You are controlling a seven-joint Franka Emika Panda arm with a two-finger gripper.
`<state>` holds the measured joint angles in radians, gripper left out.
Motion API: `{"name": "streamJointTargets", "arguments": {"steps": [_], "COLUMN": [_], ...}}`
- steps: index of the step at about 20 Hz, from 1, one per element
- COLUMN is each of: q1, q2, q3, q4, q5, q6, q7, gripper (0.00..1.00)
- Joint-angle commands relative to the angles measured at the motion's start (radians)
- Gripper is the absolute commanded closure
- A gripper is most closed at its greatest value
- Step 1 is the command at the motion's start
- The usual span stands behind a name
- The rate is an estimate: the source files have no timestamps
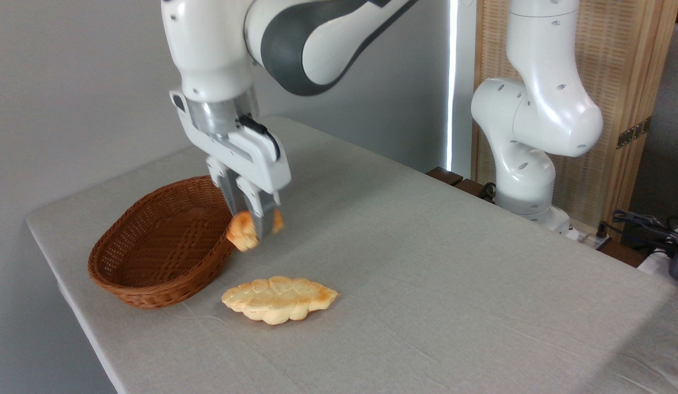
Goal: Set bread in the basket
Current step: 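Lift the orange roll and carry it over the wicker basket, then lower the roll into the basket and open the gripper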
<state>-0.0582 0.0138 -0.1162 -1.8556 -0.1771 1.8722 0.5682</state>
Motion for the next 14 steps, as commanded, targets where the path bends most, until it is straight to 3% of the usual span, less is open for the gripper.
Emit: {"name": "streamJointTargets", "arguments": {"steps": [1, 3, 4, 5, 14], "q1": [-0.003, -0.003, -0.003, -0.003, -0.003], "q2": [0.015, 0.031, 0.040, 0.044, 0.097], "q3": [-0.037, -0.080, -0.091, -0.106, -0.123], "q4": [0.058, 0.056, 0.056, 0.055, 0.055], "q5": [-0.084, -0.082, -0.076, -0.068, -0.064], "q6": [0.068, 0.158, 0.192, 0.215, 0.257], "q7": [-0.037, -0.152, -0.201, -0.238, -0.269], "gripper": [0.55, 0.47, 0.27, 0.00, 0.00]}}
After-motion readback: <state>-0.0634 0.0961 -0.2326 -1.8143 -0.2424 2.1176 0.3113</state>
